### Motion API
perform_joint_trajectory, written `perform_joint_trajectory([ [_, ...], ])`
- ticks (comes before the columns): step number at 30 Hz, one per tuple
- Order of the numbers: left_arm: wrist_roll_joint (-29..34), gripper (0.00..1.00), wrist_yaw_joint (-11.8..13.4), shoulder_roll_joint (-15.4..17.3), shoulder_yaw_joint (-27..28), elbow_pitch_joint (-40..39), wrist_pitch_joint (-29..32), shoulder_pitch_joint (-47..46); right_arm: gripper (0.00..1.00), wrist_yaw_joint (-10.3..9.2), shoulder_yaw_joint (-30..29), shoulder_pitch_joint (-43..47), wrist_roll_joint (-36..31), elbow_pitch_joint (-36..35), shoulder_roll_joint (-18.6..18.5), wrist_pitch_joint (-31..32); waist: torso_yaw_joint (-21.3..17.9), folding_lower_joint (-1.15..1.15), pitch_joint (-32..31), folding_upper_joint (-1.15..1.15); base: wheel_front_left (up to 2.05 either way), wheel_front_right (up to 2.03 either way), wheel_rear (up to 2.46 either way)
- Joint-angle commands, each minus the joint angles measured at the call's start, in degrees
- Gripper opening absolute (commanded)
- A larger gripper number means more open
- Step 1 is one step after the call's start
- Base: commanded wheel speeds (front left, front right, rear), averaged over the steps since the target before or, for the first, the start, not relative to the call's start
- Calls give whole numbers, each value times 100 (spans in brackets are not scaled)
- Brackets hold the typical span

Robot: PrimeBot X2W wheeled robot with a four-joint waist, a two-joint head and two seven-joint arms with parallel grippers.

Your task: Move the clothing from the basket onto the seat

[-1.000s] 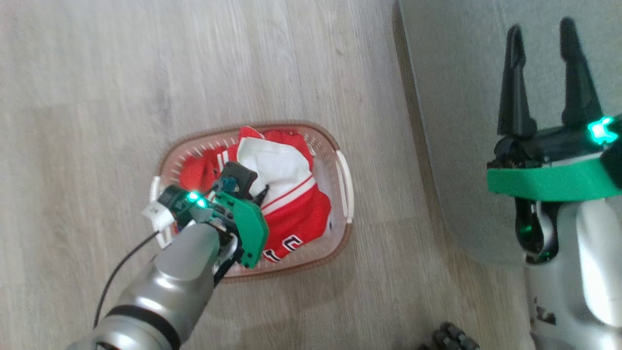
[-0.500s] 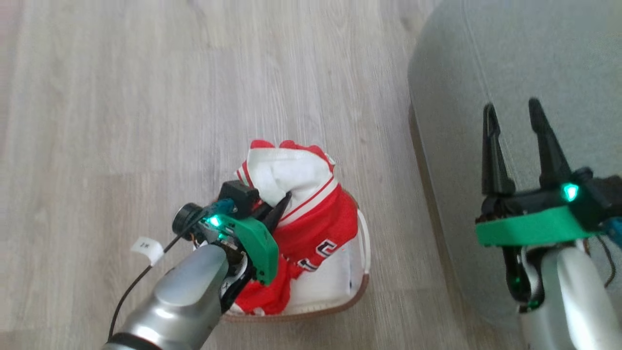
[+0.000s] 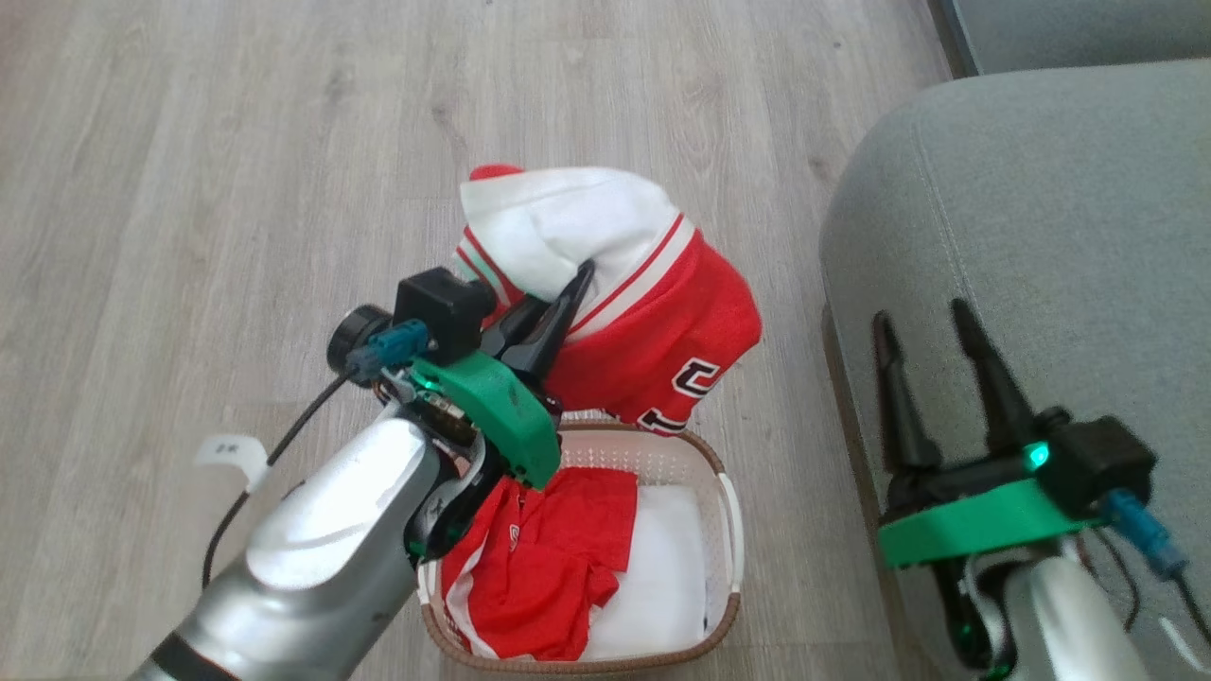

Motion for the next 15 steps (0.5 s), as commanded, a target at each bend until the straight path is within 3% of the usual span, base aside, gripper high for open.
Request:
perform_joint_trajectory([
  [1,-2,0,89,212,290,-425,99,-359,100,-1,246,-38,55,-149,-50,-36,33,1,-50,0,0,0,0],
  [7,-6,0,281,367,359,-1134,473,-528,100,-1,568,62,135,-94,-50,-36,60,1,-145,0,0,0,0],
  [15,-24,0,403,412,341,-1395,649,-531,100,-1,1018,68,307,-136,-65,-36,28,1,-163,0,0,0,0],
])
